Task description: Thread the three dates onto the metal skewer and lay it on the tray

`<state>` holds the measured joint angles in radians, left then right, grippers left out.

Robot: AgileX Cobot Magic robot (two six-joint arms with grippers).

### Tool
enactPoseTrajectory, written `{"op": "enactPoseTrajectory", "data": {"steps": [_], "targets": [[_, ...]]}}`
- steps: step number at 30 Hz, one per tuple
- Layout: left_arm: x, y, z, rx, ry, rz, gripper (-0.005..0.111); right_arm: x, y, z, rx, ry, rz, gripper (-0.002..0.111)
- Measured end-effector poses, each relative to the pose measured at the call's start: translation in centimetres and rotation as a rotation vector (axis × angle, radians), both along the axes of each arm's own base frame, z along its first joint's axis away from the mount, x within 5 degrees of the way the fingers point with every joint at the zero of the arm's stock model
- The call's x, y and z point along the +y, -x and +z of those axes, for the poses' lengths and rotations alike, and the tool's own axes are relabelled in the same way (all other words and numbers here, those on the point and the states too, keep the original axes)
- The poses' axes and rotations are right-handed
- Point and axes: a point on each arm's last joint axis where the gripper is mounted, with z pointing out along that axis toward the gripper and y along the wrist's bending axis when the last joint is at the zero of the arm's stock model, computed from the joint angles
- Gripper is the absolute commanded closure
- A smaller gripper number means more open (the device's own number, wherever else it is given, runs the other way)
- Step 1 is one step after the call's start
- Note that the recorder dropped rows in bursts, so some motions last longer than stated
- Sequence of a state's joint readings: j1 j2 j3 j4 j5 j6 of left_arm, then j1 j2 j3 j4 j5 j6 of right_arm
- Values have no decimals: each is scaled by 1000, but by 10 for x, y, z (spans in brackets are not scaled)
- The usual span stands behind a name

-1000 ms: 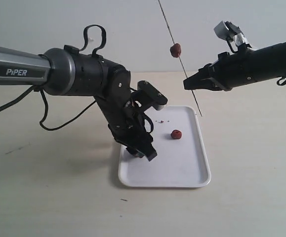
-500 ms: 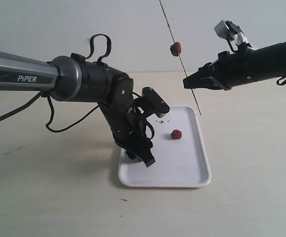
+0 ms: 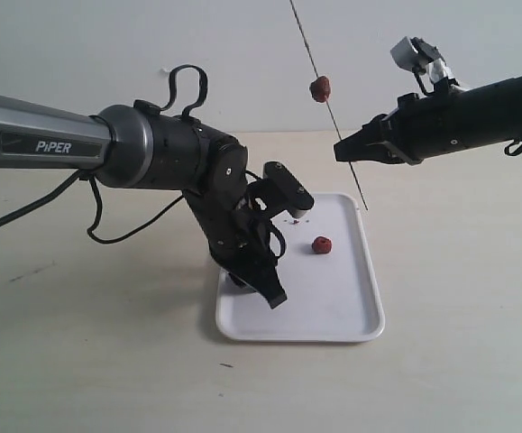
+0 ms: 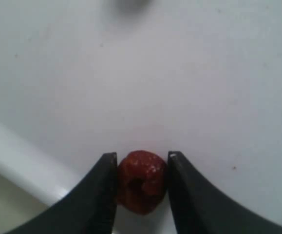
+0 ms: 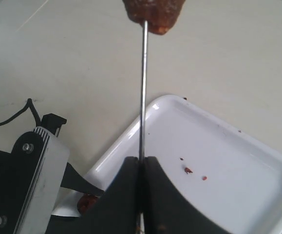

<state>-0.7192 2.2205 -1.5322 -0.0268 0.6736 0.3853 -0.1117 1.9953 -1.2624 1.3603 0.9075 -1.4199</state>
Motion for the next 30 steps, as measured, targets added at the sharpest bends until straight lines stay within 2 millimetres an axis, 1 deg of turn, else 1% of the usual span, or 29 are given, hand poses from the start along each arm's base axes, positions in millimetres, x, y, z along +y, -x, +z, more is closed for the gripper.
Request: {"op": "enactPoseTrajectory", "data": {"steps": [12,16,26,30], "targets": [[0,0,0,2,2,7,72,0,0,0,-3,2,2,108],[0,0,0,2,2,11,75,0,0,0,-3,2,2,108],[0,0,0,3,3,13,75,0,0,0,-3,2,2,108],[-1,1,1,14,19,27,75,-1,0,-2,-5,32,7,108]]}}
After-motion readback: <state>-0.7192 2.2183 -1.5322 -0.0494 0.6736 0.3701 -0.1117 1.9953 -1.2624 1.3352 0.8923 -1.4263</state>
